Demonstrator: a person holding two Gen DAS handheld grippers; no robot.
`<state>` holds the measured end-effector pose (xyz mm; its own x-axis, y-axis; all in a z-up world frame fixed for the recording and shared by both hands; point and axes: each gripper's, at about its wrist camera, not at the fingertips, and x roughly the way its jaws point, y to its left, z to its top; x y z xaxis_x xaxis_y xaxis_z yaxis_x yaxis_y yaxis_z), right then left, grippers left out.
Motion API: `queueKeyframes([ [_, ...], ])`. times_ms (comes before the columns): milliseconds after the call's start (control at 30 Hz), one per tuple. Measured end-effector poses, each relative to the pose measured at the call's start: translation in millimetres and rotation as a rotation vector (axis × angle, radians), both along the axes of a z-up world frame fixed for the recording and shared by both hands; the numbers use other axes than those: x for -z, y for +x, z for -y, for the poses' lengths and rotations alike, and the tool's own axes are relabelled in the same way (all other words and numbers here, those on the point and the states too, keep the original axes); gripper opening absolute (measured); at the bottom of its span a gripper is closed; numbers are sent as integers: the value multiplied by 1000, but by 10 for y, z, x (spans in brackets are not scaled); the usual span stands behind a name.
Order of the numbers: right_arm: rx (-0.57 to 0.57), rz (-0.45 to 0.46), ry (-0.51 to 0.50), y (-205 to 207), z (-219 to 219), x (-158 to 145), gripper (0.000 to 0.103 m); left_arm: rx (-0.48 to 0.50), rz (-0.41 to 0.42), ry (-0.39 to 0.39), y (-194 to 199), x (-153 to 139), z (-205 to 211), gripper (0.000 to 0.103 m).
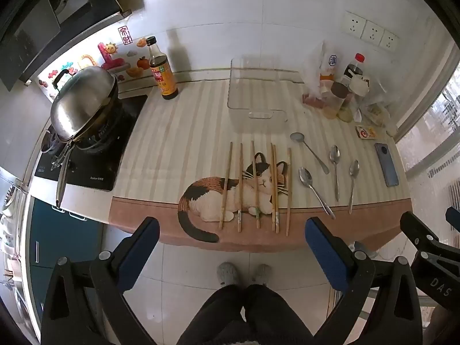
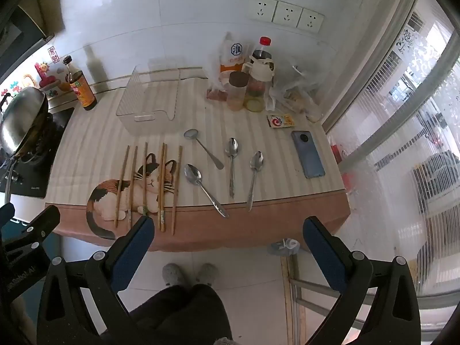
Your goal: Organize utensils
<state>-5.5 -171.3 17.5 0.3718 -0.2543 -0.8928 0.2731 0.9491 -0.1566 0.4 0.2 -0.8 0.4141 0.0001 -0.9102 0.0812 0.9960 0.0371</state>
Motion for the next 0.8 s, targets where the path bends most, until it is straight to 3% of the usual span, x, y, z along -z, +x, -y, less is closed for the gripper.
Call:
queueKeyframes([
  [800, 3, -3, -1, -72, 32, -39, 103, 2, 20, 0, -12, -66, 34, 103],
])
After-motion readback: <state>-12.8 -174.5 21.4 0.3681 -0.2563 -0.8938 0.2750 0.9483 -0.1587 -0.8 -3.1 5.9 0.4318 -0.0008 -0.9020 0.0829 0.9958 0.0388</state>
